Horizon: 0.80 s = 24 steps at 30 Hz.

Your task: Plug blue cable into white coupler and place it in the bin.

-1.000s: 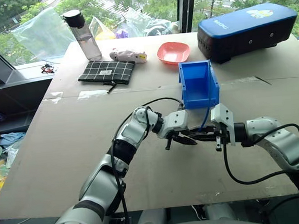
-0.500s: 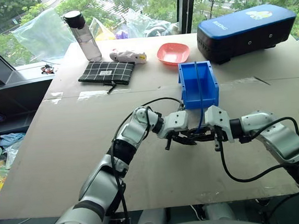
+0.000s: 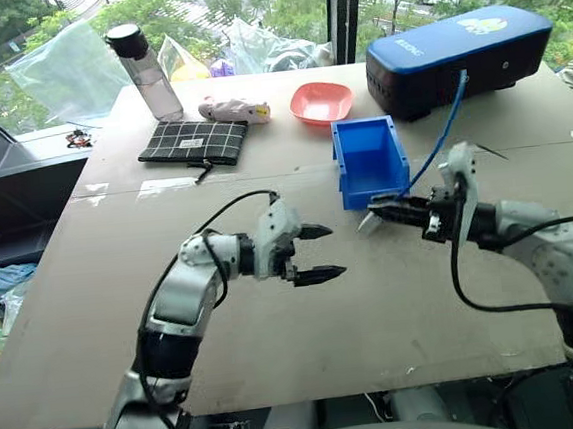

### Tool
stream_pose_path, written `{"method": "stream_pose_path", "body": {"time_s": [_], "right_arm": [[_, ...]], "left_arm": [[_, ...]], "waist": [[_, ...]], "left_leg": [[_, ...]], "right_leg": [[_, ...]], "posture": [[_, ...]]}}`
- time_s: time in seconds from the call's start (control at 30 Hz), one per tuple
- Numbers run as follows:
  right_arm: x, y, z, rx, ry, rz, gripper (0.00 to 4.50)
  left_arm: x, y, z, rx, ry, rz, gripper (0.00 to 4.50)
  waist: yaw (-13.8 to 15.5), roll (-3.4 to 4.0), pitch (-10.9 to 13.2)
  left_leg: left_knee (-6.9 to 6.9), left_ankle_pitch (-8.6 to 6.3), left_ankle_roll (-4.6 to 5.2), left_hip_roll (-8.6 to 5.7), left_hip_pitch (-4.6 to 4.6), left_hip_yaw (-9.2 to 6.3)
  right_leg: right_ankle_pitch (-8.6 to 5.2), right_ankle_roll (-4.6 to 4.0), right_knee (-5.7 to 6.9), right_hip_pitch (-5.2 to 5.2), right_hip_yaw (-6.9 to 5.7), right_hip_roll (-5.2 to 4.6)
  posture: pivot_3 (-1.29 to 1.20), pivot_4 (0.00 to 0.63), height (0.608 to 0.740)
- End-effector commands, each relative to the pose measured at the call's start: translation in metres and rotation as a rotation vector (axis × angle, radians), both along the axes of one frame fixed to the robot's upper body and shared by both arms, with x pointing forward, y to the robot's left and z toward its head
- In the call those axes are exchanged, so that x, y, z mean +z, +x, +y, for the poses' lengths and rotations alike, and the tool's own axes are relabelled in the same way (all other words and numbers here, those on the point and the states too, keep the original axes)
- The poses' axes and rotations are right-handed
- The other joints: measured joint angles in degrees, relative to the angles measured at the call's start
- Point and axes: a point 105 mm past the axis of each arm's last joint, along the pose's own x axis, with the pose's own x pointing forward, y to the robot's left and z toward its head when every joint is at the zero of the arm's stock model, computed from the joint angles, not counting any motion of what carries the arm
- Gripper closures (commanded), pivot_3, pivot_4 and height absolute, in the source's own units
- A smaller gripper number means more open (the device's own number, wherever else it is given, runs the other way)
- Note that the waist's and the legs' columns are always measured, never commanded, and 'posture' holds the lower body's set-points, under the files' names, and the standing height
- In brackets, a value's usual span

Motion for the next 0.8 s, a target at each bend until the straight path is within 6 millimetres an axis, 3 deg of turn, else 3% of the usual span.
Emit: {"method": "stream_pose_path", "body": {"time_s": [0.03, 0.2, 0.27, 0.3, 0.43, 0.5, 0.63, 0.8], "right_arm": [[0.022, 0.043, -0.004, -0.168, 0.043, 0.017, 4.5], [0.016, 0.1, -0.01, -0.328, -0.005, 0.131, 4.5], [0.008, 0.118, -0.016, -0.398, -0.038, 0.168, 3.53], [0.006, 0.123, -0.018, -0.408, -0.055, 0.173, 3.33], [0.014, 0.129, -0.025, -0.417, -0.065, 0.157, 1.5], [0.019, 0.121, -0.033, -0.403, -0.077, 0.131, 0.59], [0.031, 0.092, -0.052, -0.358, -0.083, 0.032, 0.59], [0.041, 0.02, -0.072, -0.237, -0.096, -0.166, 0.59]], "left_arm": [[0.04, -0.007, 0.004, 0.144, -0.138, -0.112, 0.28], [0.048, -0.015, 0.013, 0.282, -0.202, -0.156, 0.28], [0.048, -0.017, 0.016, 0.318, -0.217, -0.169, 0.24], [0.049, -0.017, 0.016, 0.33, -0.22, -0.174, 0.24], [0.051, -0.019, 0.02, 0.367, -0.225, -0.195, 0.24], [0.052, -0.02, 0.021, 0.374, -0.23, -0.197, 0.24], [0.051, -0.022, 0.022, 0.39, -0.242, -0.175, 0.24], [0.049, -0.03, 0.031, 0.403, -0.234, -0.113, 0.24]], "waist": [[0.3, 0.01, 0.0], [0.4, 0.02, 0.0], [0.4, 0.03, 0.0], [0.3, 0.03, 0.0], [0.1, 0.04, 0.0], [0.1, 0.04, 0.0], [0.6, 0.08, 0.0], [0.8, 0.1, 0.0]], "left_leg": [[0.01, -0.03, 0.05, -0.01, 0.01, -0.02], [0.02, 0.07, -0.12, -0.07, 0.06, 0.12], [-0.02, 0.07, -0.13, -0.06, 0.02, 0.09], [-0.03, 0.07, -0.13, -0.06, 0.0, 0.14], [-0.08, 0.07, -0.13, -0.06, -0.09, 0.18], [-0.08, 0.07, -0.12, -0.05, -0.08, 0.2], [-0.09, 0.06, -0.11, -0.05, -0.13, 0.11], [-0.1, 0.04, -0.08, -0.03, -0.2, 0.01]], "right_leg": [[0.0, 0.0, 0.0, 0.02, -0.03, 0.0], [0.0, -0.01, 0.01, 0.06, -0.01, -0.04], [0.0, -0.02, -0.09, 0.04, -0.05, -0.03], [0.0, -0.02, -0.09, 0.0, -0.03, -0.02], [0.0, -0.02, -0.18, -0.05, -0.01, -0.03], [0.0, -0.02, -0.18, -0.05, 0.01, -0.03], [0.0, -0.01, -0.25, -0.03, -0.06, -0.06], [0.0, -0.01, -0.38, 0.0, -0.04, -0.06]], "posture": [[0.0, 0.15, 0.74], [0.0, 0.15, 0.74], [0.0, 0.15, 0.74], [0.0, 0.15, 0.74], [0.0, 0.15, 0.74], [0.0, 0.15, 0.74], [0.0, 0.15, 0.74], [0.0, 0.15, 0.74]]}}
